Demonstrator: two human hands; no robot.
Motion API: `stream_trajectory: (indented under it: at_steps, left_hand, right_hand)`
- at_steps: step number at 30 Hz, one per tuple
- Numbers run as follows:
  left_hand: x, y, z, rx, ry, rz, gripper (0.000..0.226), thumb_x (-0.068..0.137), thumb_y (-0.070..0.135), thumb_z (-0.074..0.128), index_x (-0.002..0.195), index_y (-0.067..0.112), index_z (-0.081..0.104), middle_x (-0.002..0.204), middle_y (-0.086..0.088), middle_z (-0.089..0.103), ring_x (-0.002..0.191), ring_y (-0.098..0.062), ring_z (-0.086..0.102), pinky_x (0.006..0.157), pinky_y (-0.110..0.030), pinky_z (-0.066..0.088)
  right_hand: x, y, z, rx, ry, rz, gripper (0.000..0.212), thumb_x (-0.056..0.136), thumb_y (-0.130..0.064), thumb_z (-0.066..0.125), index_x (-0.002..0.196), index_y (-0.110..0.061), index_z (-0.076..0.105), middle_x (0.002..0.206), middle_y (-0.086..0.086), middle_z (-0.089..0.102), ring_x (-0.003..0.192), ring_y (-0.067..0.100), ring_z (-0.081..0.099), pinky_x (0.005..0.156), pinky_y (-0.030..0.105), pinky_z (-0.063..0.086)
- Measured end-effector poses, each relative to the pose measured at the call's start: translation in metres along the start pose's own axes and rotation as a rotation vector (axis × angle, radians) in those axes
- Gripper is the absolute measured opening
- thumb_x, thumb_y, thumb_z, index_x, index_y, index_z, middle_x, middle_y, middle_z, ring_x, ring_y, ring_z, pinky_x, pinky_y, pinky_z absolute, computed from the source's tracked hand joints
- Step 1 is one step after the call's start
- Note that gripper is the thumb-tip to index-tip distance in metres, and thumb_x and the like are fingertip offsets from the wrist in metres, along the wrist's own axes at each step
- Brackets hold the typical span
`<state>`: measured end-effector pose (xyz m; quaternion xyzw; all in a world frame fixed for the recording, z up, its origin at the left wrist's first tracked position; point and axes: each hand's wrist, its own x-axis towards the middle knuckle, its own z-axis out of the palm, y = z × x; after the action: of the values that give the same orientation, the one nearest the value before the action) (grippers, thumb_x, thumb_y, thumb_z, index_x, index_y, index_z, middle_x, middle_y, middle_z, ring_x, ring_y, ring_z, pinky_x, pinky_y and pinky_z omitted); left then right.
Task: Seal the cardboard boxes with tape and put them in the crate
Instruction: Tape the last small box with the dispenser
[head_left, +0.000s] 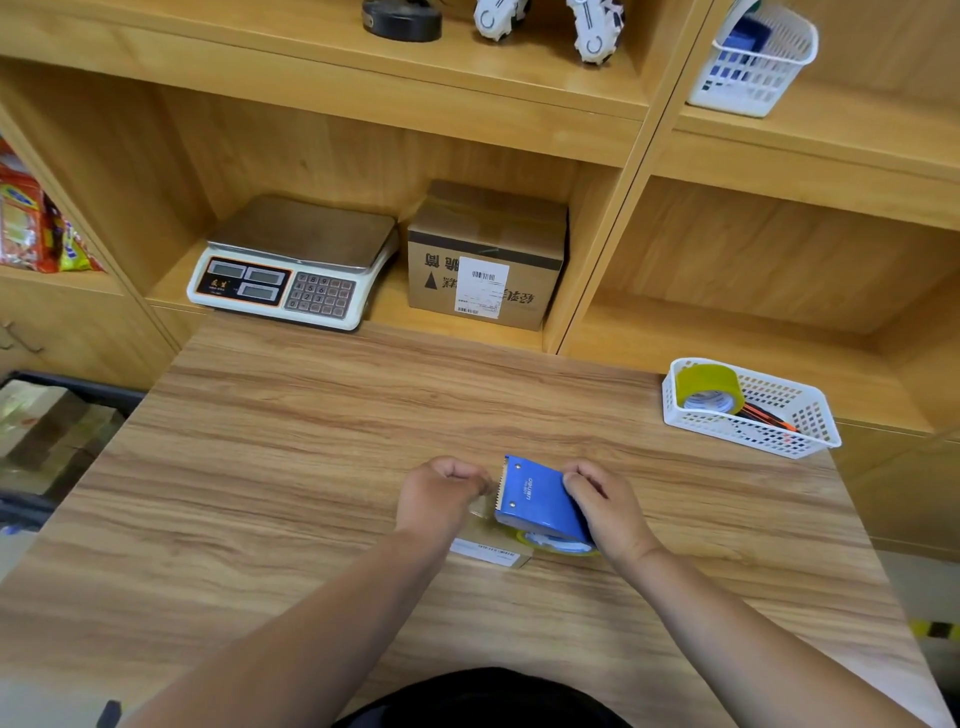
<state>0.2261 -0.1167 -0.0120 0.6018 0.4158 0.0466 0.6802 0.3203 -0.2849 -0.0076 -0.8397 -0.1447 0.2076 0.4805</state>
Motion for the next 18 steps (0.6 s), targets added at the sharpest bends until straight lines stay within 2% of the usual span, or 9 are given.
stream_trajectory:
  at_steps: [1,2,5,6,8,10,13,15,18]
  left_hand:
    - [0.001,0.000,-0.002,0.005,0.005,-0.002,0.016,0.075,0.012,0.069,0.062,0.021,0.071,0.070,0.011,0.072,0.067,0.001,0.065,0.068,-0.021,0.047]
    - [0.003,0.000,-0.003,0.010,0.012,-0.001,0.016,0.075,0.013,0.070,0.061,0.021,0.071,0.070,0.011,0.072,0.070,-0.001,0.066,0.069,-0.023,0.049]
    - [0.009,0.000,-0.009,0.026,0.033,0.013,0.013,0.076,0.015,0.070,0.064,0.019,0.071,0.068,0.009,0.072,0.069,-0.008,0.065,0.067,-0.028,0.051]
    - [0.011,0.000,-0.011,0.029,0.036,0.012,0.013,0.077,0.015,0.070,0.065,0.019,0.071,0.067,0.008,0.072,0.066,-0.009,0.064,0.064,-0.028,0.051]
    - [0.014,-0.001,-0.015,0.027,0.036,0.012,0.013,0.077,0.014,0.071,0.065,0.018,0.071,0.066,0.006,0.072,0.061,-0.008,0.062,0.058,-0.024,0.051]
    - [0.015,-0.002,-0.017,0.018,0.023,0.017,0.013,0.078,0.012,0.072,0.066,0.016,0.070,0.063,0.007,0.070,0.058,-0.007,0.060,0.050,-0.016,0.048]
    - [0.017,-0.006,-0.019,0.008,0.006,0.021,0.011,0.078,0.008,0.071,0.068,0.012,0.069,0.065,0.009,0.071,0.060,-0.002,0.064,0.054,-0.015,0.047]
    - [0.018,-0.007,-0.020,-0.003,0.007,0.018,0.012,0.079,0.005,0.071,0.068,0.009,0.069,0.062,0.009,0.071,0.056,0.002,0.063,0.054,-0.013,0.046]
    - [0.020,-0.008,-0.021,-0.006,-0.005,0.012,0.013,0.080,0.004,0.069,0.068,0.008,0.068,0.057,0.007,0.069,0.053,0.003,0.061,0.052,-0.008,0.044]
  right_hand:
    - [-0.003,-0.002,-0.001,-0.080,-0.020,-0.026,0.009,0.085,-0.035,0.055,0.080,-0.034,0.063,0.069,-0.014,0.061,0.075,0.012,0.054,0.072,0.033,0.039]
    - [-0.005,-0.003,-0.002,-0.191,-0.053,-0.045,0.010,0.082,-0.044,0.059,0.092,-0.040,0.061,0.075,-0.014,0.061,0.083,0.017,0.054,0.076,0.033,0.041]
    - [-0.009,-0.012,-0.007,-0.557,-0.158,-0.140,0.076,0.059,-0.072,0.055,0.128,-0.043,0.043,0.103,-0.020,0.056,0.098,0.017,0.045,0.086,0.027,0.032]
    - [-0.011,-0.014,-0.008,-0.643,-0.184,-0.209,0.089,0.055,-0.076,0.055,0.135,-0.042,0.037,0.112,-0.023,0.049,0.102,0.012,0.041,0.087,0.024,0.026]
    - [-0.013,-0.014,-0.010,-0.753,-0.223,-0.334,0.101,0.054,-0.077,0.061,0.141,-0.037,0.029,0.120,-0.026,0.037,0.099,-0.002,0.030,0.086,0.019,0.016]
    - [-0.015,-0.011,-0.011,-0.822,-0.235,-0.404,0.095,0.061,-0.067,0.067,0.141,-0.034,0.028,0.123,-0.024,0.037,0.089,-0.007,0.021,0.083,0.017,0.013]
    - [-0.013,-0.009,-0.013,-0.884,-0.226,-0.472,0.074,0.071,-0.053,0.064,0.136,-0.032,0.035,0.127,-0.014,0.050,0.103,0.000,0.041,0.086,0.018,0.015]
    - [-0.011,-0.014,-0.014,-0.907,-0.231,-0.487,0.068,0.071,-0.054,0.058,0.133,-0.033,0.038,0.122,-0.013,0.054,0.107,0.004,0.048,0.085,0.020,0.017]
    - [-0.009,-0.022,-0.015,-0.903,-0.236,-0.489,0.072,0.065,-0.064,0.048,0.129,-0.032,0.042,0.119,-0.014,0.057,0.107,0.005,0.051,0.084,0.022,0.019]
